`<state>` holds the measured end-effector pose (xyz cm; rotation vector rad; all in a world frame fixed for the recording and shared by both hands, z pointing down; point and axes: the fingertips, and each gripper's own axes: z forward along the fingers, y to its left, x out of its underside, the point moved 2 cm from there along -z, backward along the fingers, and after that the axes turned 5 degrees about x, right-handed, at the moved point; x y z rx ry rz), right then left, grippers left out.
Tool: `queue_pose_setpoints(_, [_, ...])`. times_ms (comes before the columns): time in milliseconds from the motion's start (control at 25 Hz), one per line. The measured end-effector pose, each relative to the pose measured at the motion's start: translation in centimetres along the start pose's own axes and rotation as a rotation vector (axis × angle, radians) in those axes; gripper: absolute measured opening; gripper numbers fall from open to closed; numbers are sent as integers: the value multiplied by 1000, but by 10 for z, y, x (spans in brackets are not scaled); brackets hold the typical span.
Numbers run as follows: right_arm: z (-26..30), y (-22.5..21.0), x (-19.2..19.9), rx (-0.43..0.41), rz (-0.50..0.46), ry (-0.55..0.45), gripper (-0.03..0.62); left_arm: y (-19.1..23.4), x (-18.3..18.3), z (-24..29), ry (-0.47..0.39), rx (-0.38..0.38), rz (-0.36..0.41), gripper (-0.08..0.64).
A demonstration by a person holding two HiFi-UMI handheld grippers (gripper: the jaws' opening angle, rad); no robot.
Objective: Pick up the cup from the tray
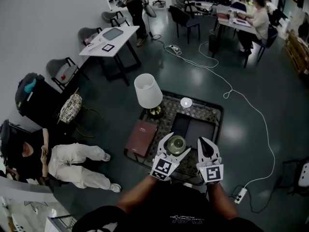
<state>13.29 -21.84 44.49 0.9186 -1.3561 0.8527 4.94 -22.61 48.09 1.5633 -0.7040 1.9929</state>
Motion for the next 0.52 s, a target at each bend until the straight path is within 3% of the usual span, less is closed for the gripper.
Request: queue_pose_setpoints(520, [-1, 9, -8, 14, -16, -2, -2, 1, 3, -6, -6, 13, -10, 396])
